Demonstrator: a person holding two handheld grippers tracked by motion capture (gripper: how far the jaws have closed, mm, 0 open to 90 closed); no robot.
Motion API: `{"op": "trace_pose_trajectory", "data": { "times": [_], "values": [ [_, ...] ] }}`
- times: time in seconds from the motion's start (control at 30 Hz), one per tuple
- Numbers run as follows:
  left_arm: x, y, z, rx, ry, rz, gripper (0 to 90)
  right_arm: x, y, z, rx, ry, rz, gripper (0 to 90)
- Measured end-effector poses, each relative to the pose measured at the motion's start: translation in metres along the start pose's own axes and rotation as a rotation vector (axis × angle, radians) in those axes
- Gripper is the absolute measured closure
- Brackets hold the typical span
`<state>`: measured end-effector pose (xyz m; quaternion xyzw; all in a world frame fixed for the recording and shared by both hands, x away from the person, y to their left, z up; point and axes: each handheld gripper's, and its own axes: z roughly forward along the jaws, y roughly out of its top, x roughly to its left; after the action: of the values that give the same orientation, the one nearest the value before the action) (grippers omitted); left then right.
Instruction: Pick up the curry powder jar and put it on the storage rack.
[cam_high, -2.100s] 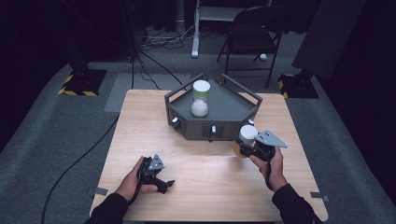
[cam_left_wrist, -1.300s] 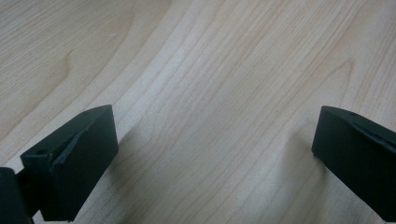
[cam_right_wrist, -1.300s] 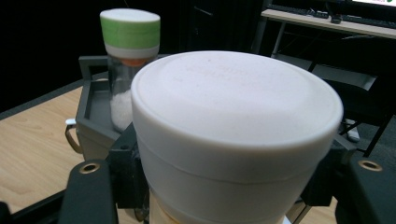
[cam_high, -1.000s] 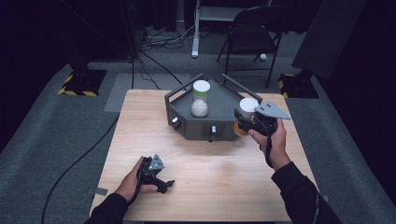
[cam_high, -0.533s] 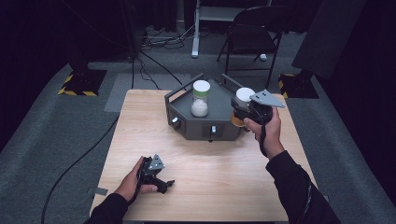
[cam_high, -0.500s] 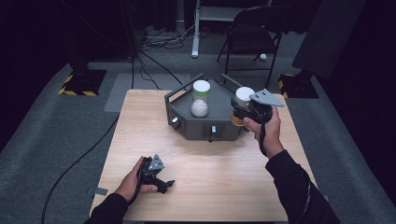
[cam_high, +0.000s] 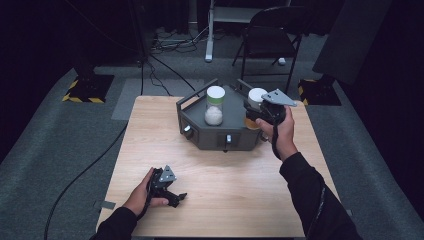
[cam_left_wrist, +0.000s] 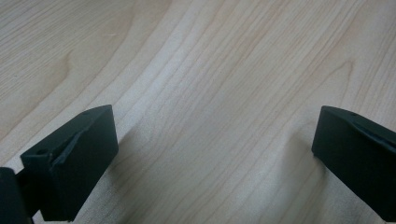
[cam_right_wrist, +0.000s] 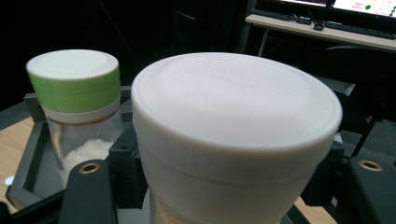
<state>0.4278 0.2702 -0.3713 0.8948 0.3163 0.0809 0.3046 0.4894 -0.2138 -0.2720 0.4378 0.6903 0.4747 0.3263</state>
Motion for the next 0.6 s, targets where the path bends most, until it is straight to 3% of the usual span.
{"op": "trace_pose_trajectory", "data": {
  "times": [0.6],
  "values": [
    [0.0, 0.0, 0.0, 0.0, 0.0, 0.0, 0.3, 0.009, -0.003, 0.033, 0.025, -0.007, 0.002, 32.6]
  ]
}}
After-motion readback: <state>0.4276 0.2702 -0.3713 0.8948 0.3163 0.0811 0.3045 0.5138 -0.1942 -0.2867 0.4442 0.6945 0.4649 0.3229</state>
